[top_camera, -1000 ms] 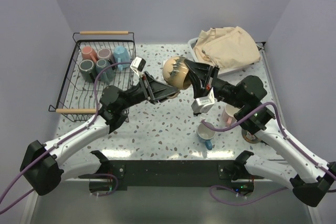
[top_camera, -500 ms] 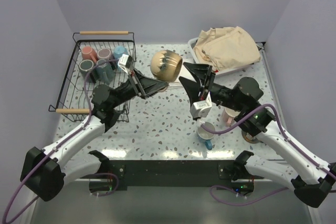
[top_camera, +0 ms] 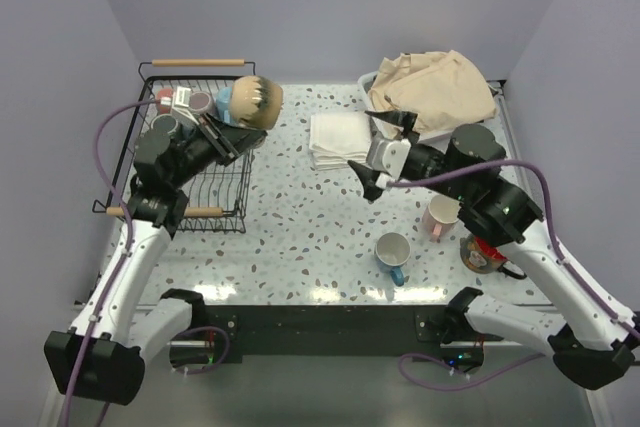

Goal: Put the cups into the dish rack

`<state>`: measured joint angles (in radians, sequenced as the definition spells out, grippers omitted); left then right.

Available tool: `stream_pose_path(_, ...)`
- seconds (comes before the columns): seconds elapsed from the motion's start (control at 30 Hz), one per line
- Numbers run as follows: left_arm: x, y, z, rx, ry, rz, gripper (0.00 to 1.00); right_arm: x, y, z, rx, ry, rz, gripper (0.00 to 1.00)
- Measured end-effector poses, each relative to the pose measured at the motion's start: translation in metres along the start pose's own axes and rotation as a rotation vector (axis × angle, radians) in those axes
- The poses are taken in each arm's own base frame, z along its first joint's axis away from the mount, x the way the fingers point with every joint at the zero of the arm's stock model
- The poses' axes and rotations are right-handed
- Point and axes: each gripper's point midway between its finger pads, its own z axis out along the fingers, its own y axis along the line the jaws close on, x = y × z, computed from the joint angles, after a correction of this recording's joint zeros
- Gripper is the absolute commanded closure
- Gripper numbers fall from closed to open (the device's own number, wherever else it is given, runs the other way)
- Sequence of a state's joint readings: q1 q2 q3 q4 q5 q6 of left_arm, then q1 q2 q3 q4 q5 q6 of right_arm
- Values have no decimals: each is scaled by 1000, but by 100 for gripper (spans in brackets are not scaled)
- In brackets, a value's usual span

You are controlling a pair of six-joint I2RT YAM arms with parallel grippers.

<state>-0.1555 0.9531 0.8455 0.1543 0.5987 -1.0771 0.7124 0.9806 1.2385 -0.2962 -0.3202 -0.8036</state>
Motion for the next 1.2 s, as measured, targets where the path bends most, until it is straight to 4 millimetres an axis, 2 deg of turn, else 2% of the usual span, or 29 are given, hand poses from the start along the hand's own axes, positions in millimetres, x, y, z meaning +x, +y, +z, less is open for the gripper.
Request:
stream_pose_path(0.13,-34,33,-10,-196,-49,147,100,32,-11,-1,-8,157,239,1)
stream_pose_path(0.23,-47,63,-16,-329,-42,224,100,58,3,0,-73,258,377,1)
stream_pose_path(0.47,-44,137,-33,-618,58,307,100,93,91,-3,-397,342,592,1)
stream_pose_path(0.63,-39,173,-42,-741,138,350,100,124,150,-11,-525,365,747,1)
stream_pose_path(0.73,-39,193,-44,-790,175,371,100,145,169,-21,-545,378,849,1)
stream_pose_path(0.9,-37,227,-48,-867,230,378,100,164,161,-32,-482,346,941,1)
stream_pose_path(1.2,-23,270,-41,-910,314,346,100,142,131,-38,-407,224,894,1)
